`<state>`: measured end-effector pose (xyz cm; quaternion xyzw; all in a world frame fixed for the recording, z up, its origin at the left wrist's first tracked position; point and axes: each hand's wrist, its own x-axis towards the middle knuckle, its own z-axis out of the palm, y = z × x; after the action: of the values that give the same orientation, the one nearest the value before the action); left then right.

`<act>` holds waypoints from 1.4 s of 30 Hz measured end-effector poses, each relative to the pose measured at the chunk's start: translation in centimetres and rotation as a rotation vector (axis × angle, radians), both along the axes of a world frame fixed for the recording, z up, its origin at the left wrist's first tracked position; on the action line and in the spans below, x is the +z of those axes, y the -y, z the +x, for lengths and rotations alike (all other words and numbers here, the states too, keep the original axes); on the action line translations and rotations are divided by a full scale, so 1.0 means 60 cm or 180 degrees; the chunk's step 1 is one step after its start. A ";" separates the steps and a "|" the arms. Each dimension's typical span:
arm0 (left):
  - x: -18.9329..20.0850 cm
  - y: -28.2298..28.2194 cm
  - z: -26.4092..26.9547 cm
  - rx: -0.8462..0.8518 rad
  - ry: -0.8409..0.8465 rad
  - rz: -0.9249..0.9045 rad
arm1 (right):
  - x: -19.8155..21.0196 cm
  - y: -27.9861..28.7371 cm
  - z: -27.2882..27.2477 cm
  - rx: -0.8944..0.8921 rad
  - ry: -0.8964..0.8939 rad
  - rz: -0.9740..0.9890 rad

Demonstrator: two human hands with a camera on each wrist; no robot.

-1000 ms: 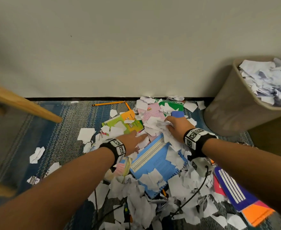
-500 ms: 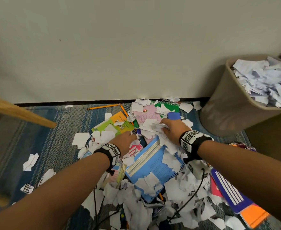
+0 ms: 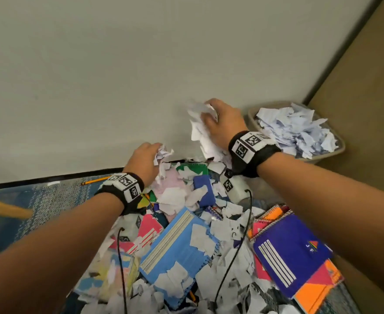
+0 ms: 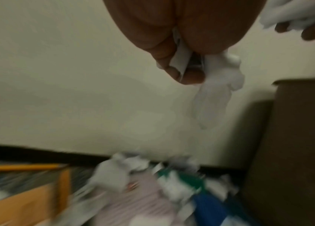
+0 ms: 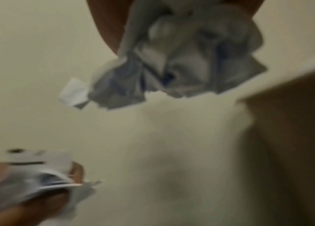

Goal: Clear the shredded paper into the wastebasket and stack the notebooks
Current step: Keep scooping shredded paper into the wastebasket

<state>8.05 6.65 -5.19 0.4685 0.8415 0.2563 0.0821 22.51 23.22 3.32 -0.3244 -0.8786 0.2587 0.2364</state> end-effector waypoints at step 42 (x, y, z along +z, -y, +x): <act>0.229 -0.398 0.291 -0.1140 -0.0555 -0.0529 | 0.124 -0.226 0.264 -0.1152 -0.0092 -0.0755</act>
<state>25.52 30.51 8.55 0.6225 0.7669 0.1260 0.0916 38.36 36.80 10.74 -0.4988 -0.7659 0.3182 0.2517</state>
